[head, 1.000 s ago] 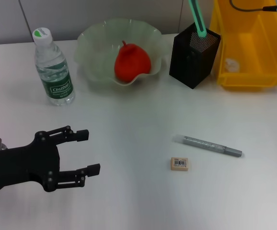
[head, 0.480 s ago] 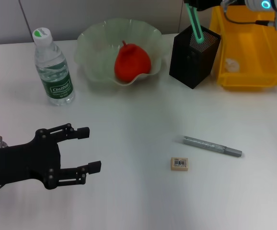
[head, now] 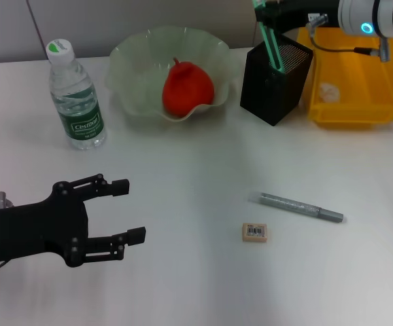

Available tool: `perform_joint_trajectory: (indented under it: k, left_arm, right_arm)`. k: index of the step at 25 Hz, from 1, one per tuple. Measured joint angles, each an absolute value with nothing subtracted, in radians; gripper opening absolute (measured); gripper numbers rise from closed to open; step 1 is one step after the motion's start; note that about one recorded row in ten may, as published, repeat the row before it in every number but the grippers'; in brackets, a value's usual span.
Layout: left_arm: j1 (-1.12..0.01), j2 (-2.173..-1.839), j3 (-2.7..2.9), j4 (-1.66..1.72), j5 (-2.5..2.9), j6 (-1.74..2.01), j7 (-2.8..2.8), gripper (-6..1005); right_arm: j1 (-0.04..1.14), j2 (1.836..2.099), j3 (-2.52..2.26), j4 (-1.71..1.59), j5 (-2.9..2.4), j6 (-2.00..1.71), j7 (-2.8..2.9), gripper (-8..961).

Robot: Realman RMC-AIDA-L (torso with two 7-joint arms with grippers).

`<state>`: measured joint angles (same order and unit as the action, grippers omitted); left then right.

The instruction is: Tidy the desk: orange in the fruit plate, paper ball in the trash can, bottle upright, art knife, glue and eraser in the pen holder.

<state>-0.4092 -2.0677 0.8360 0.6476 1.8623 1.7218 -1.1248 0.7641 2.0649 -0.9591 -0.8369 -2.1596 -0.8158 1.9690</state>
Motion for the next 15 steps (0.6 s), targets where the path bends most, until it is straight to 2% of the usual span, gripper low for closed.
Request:
perform_joint_trajectory:
  k: [15]
  left_arm:
    - [-0.413,-2.068,0.836,0.639,1.862,1.715,-1.121,827]
  right_arm:
    - [0.75,2.067,-0.951,-0.826,-2.142,-0.814,1.973,292]
